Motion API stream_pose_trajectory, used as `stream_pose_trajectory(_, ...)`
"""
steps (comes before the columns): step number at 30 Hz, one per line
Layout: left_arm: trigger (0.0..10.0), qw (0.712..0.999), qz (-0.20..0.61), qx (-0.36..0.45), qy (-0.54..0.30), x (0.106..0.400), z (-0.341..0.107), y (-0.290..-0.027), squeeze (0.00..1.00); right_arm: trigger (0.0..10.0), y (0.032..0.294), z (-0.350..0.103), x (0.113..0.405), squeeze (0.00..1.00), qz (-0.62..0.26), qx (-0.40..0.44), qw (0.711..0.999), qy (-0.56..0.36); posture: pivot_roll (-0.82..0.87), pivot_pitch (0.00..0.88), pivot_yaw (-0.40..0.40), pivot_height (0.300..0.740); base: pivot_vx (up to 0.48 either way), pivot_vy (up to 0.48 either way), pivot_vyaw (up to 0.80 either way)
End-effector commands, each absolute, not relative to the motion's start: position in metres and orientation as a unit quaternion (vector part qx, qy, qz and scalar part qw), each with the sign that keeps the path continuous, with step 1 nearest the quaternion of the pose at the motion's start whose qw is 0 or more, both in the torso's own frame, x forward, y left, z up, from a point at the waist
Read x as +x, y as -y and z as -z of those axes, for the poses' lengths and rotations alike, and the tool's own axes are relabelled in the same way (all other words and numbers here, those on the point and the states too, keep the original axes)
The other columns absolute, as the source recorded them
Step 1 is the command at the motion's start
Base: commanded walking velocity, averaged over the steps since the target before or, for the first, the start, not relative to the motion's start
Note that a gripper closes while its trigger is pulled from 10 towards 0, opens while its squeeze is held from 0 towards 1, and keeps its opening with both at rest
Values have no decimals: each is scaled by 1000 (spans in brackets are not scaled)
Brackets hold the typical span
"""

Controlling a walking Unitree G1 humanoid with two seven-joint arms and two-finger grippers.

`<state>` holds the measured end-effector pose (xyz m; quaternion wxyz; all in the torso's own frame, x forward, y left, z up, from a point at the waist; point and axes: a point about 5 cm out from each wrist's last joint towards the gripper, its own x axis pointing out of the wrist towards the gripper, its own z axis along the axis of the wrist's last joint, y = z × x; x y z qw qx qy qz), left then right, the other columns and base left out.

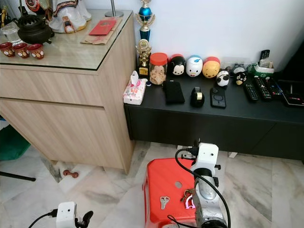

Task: Hang keys on a hook

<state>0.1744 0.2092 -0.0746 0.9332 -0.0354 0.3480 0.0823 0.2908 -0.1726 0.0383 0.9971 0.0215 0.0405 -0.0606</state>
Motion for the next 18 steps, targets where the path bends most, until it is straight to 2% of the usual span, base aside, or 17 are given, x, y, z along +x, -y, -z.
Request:
stream_pose_trajectory(1,10000,926,-90,-35,-364,168,78,-213,0,10000,173,-39,290,0,60,19,997,-34,85,77,-21,740,0,0,0)
stream_pose_trajectory(5,10000,923,-90,-34,-373,165,80,-212,0,10000,175,-39,290,0,61,17,997,-35,83,76,-25,740,0,0,0)
stream_pose_trajectory(18,10000,918,-95,-46,-382,162,83,-208,0,10000,174,-40,292,0,61,19,997,-36,90,91,-22,740,-301,0,0)
